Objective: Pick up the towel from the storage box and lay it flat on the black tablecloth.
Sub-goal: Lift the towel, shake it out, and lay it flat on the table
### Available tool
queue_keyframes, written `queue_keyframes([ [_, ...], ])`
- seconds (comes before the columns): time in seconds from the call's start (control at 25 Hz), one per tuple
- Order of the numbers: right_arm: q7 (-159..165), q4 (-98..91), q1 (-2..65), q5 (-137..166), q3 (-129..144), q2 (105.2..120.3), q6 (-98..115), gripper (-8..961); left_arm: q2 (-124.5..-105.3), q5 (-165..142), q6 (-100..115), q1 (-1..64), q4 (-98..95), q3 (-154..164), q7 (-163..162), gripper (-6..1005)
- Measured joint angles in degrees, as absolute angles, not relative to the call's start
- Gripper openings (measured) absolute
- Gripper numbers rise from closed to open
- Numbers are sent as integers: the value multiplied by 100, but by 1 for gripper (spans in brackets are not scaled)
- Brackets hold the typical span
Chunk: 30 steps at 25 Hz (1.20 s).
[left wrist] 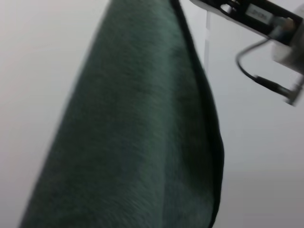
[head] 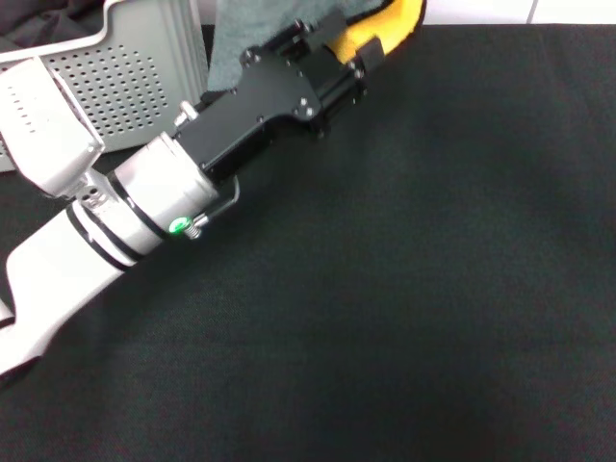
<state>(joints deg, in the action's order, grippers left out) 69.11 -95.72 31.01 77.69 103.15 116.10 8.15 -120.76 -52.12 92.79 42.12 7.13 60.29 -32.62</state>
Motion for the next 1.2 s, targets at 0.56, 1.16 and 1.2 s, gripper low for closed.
queue_keyframes([
  [0.56, 6919, -9578, 3293, 7708, 10219, 11610, 621, 32, -12075, -7025, 9107, 4463, 1675, 3820, -2018, 608],
  [1.16, 6925, -9847, 3351, 7623, 10364, 11614, 667, 36, -12076, -7034, 9012, 4508, 1705, 3630, -2145, 608],
  [1.2, 6925, -9852, 3318, 7621, 10382, 11613, 674, 36, -12076, -7031, 9011, 4505, 1704, 3554, -2145, 608],
])
